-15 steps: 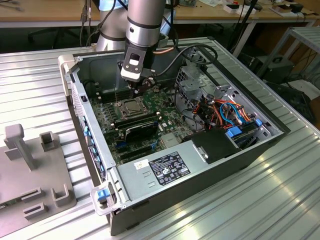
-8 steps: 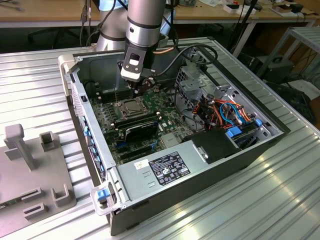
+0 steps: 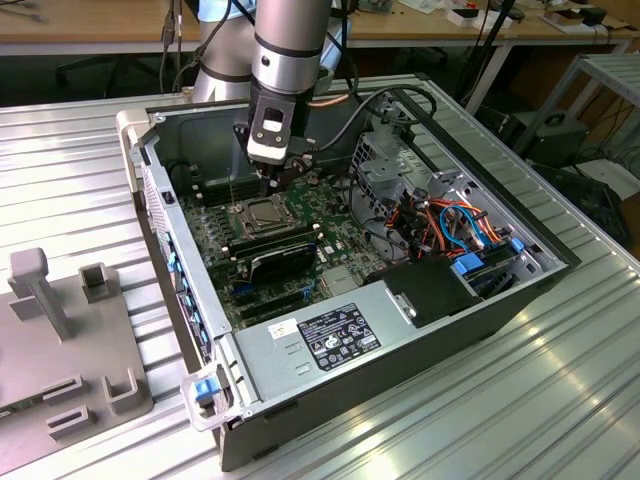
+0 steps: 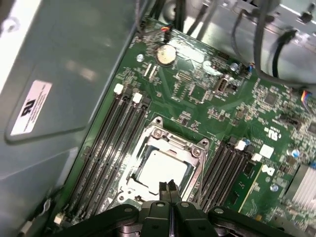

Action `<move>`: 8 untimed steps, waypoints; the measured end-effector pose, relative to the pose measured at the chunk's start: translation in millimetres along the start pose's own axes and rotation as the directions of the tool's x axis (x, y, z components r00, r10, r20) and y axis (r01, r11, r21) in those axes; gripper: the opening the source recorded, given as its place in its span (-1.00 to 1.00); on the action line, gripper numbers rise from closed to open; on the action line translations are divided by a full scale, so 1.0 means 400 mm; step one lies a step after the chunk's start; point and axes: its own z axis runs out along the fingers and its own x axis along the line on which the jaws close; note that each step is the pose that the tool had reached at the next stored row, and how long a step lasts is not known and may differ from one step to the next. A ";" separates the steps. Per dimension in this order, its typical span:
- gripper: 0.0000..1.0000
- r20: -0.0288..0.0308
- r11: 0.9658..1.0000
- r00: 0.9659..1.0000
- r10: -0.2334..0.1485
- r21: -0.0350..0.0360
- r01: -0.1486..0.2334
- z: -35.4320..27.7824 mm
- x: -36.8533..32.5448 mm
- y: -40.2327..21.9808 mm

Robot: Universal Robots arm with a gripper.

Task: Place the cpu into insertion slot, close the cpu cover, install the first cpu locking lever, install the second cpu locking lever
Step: 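Install the first cpu locking lever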

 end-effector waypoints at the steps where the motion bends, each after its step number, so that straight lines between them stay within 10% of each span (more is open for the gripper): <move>1: -0.79 0.000 1.000 1.000 -0.031 -0.001 0.031 0.000 0.000 0.000; 8: -0.79 0.003 0.984 0.984 -0.178 -0.003 0.178 0.000 0.000 0.000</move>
